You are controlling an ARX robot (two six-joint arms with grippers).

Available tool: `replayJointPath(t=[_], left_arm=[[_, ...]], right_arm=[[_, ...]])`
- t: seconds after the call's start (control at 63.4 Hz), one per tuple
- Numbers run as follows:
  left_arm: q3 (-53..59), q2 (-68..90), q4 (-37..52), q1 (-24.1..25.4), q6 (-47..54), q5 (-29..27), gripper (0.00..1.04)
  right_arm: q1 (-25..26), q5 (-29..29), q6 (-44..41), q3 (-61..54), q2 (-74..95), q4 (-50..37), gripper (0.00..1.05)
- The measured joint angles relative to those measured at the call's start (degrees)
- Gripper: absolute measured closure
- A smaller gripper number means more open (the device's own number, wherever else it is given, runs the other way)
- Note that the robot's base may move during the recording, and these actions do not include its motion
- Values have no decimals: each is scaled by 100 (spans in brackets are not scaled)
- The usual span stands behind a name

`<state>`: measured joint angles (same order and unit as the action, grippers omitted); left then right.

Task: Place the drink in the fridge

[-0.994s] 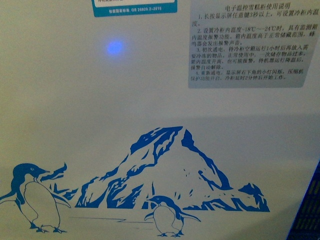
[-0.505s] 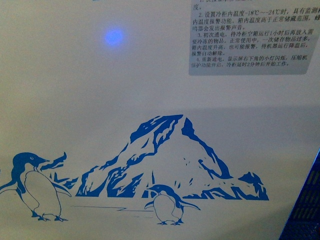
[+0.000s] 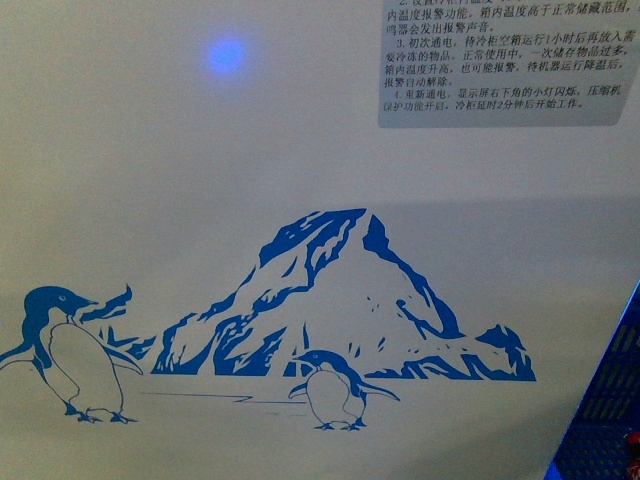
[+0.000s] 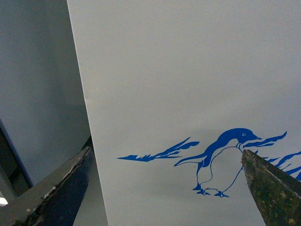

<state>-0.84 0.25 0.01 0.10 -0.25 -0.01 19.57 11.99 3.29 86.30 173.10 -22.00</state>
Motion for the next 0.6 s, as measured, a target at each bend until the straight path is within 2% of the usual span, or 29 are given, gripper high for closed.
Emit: replayJointPath(t=[0.158,0.3,0.41,0.6], left_arm=[[0,0,0,0,0,0,8],[0,0,0,0,0,0,8],[0,0,0,0,0,0,8],[0,0,0,0,0,0,8]], right_arm=[[-24,-111,61,-61,-11,-66,38],[-57,-175,153,-382,-205,-190,58],[-74,-225,177,-730,-422,-280,63],[-236,-514,184,-1670,-1331,-603,65]])
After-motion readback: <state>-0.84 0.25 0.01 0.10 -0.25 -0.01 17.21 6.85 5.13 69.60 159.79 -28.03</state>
